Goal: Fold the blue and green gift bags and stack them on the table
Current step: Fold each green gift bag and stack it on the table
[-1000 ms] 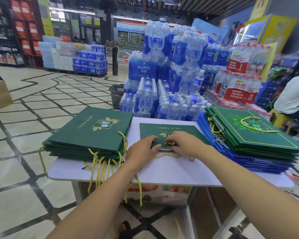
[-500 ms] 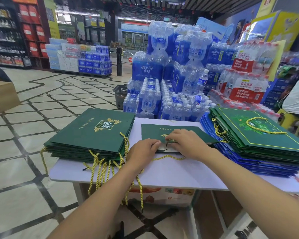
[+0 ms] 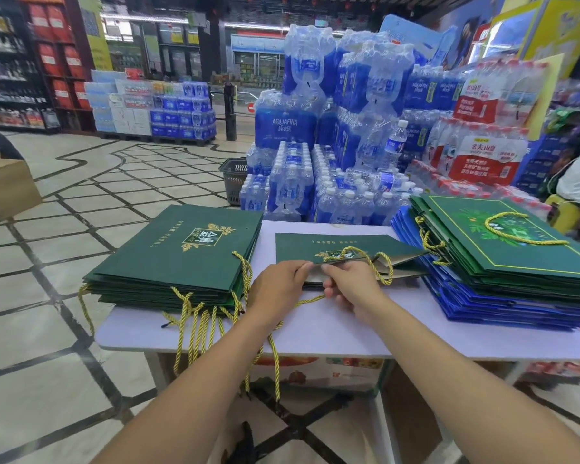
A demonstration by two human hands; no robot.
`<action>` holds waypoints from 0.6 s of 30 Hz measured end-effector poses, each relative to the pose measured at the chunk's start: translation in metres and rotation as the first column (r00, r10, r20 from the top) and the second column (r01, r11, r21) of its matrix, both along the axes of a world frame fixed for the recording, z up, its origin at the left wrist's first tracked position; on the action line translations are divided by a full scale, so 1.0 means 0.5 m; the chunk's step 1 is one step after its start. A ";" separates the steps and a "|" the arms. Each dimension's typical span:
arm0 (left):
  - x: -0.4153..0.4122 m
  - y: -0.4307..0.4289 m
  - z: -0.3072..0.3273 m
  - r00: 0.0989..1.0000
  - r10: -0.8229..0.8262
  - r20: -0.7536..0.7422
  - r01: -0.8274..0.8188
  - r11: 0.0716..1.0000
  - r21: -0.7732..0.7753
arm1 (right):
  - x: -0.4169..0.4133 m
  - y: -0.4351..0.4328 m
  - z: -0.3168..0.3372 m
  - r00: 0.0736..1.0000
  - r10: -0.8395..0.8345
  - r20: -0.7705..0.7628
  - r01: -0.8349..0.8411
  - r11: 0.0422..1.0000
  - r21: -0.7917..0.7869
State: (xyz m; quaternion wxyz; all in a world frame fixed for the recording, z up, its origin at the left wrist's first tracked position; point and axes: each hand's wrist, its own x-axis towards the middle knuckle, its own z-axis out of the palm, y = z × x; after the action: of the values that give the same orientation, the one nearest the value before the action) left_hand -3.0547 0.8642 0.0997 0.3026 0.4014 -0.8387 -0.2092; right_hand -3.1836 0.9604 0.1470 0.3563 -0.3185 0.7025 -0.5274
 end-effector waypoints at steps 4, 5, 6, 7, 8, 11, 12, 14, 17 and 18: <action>-0.002 -0.003 -0.003 1.000 -0.008 0.001 0.008 1.000 0.002 | 0.006 -0.008 0.006 0.996 -0.048 0.076 0.046 0.999 0.022; -0.003 -0.005 -0.003 1.000 -0.011 -0.002 0.011 1.000 0.001 | 0.004 -0.006 0.009 0.996 -0.040 0.082 0.036 0.998 0.045; -0.003 -0.007 -0.005 1.000 -0.014 -0.006 0.014 1.000 0.001 | 0.001 -0.003 0.012 0.996 -0.028 0.090 0.021 0.997 0.076; -0.003 -0.008 -0.006 1.000 -0.019 -0.012 0.019 1.000 0.001 | 0.000 0.002 0.015 0.995 -0.014 0.101 0.003 0.994 0.112; -0.003 -0.008 -0.008 1.000 -0.022 -0.018 0.022 1.000 0.001 | 0.001 0.007 0.019 0.993 0.005 0.116 -0.022 0.989 0.147; -0.003 -0.005 -0.007 0.999 -0.029 -0.013 0.029 1.000 0.004 | -0.002 0.017 0.027 0.978 0.062 0.198 -0.098 0.979 0.177; -0.003 -0.004 -0.006 1.000 -0.029 -0.003 0.029 1.000 0.004 | -0.005 0.017 0.033 0.966 0.077 0.248 -0.117 0.981 0.152; -0.001 0.001 0.002 0.999 -0.031 0.021 0.031 1.000 0.003 | -0.018 0.016 0.052 0.928 0.103 0.358 -0.138 0.988 0.073; 0.000 0.013 0.011 0.993 -0.079 0.086 0.082 0.996 -0.034 | -0.053 0.015 0.086 0.943 0.105 0.316 -0.091 0.994 -0.059; 0.000 0.015 0.012 0.991 -0.093 0.097 0.097 0.994 -0.043 | -0.068 0.014 0.090 0.985 0.086 0.152 -0.073 0.993 -0.087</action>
State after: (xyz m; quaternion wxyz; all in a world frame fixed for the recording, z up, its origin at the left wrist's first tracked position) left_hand -3.0549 0.8718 0.1055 0.2616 0.3631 -0.8752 -0.1839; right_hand -3.2178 0.9674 0.1921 0.4176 -0.3183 0.6372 -0.5642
